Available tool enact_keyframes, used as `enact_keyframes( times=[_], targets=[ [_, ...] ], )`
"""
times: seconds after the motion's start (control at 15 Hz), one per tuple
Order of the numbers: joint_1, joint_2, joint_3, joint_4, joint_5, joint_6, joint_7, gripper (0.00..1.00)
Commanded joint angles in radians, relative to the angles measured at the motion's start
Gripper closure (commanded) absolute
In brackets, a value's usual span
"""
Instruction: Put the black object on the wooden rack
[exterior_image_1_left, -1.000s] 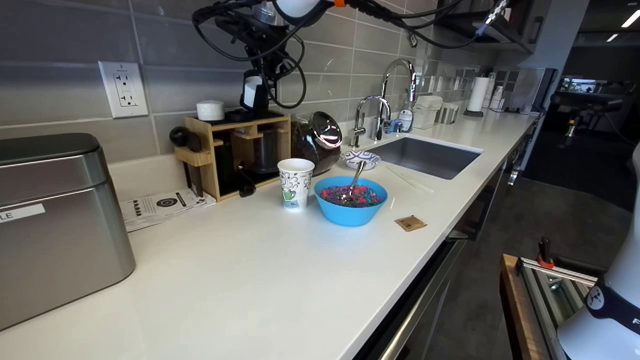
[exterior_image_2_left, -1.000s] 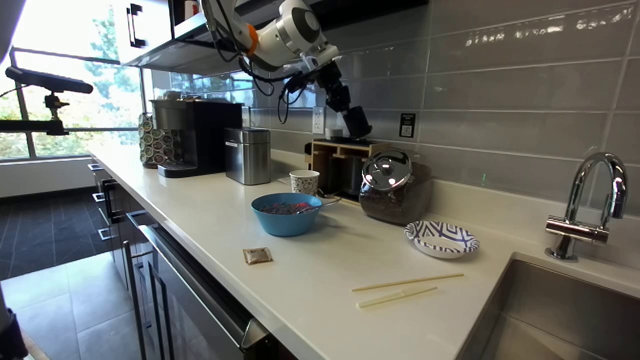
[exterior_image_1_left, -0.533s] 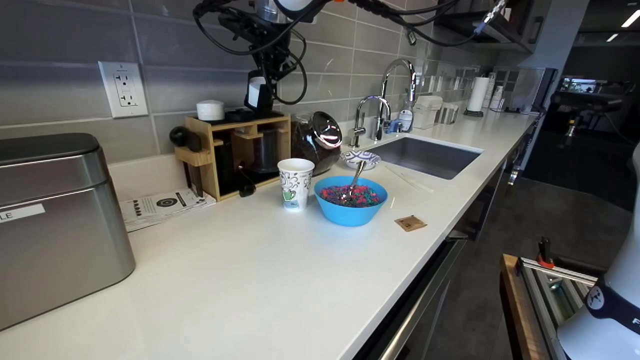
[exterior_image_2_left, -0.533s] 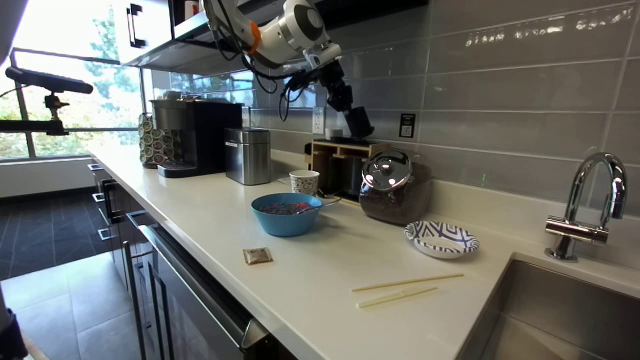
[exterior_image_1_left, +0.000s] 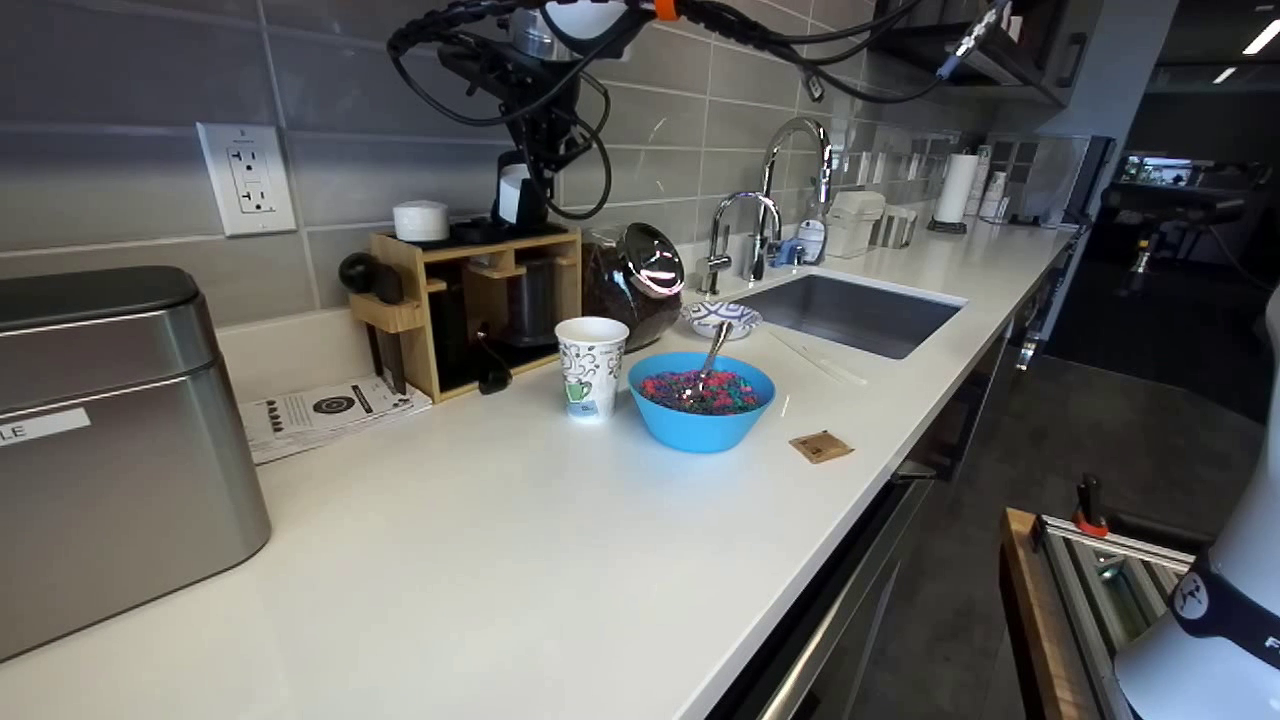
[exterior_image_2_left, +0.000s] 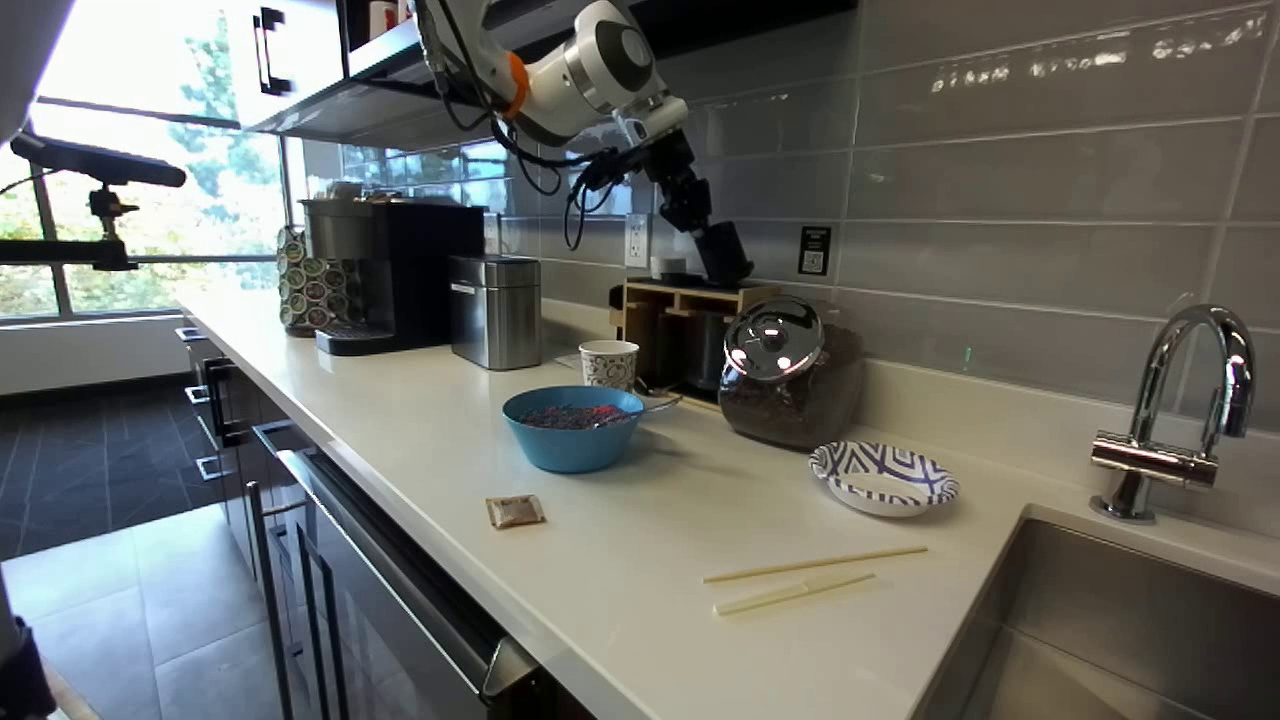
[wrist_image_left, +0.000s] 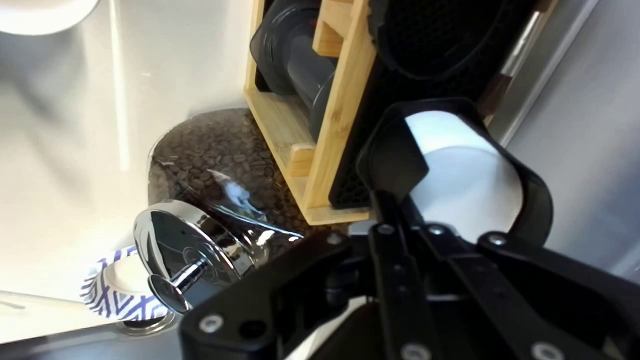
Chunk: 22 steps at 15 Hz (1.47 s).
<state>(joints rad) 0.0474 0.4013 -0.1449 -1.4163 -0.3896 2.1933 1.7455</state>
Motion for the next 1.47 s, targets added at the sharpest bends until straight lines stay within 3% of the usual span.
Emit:
enact_keyframes(
  times=[0.0, 0.13, 0.27, 0.33, 0.4, 1.0, 1.4],
  targets=[
    [-0.003, 0.022, -0.005, 0.036, 0.028, -0.016, -0.022, 0.87],
    [-0.003, 0.022, -0.005, 0.037, 0.026, -0.016, -0.028, 0.79],
    [-0.003, 0.021, -0.005, 0.037, 0.025, -0.015, -0.033, 0.79],
    [-0.003, 0.021, -0.005, 0.037, 0.024, -0.014, -0.037, 0.71],
    [-0.003, 0.020, -0.004, 0.037, 0.025, -0.013, -0.042, 0.74],
    [0.002, 0.023, -0.013, 0.045, 0.003, 0.020, -0.050, 0.60],
    [0.007, 0.023, -0.030, 0.035, -0.021, 0.094, -0.040, 0.62]
  ],
)
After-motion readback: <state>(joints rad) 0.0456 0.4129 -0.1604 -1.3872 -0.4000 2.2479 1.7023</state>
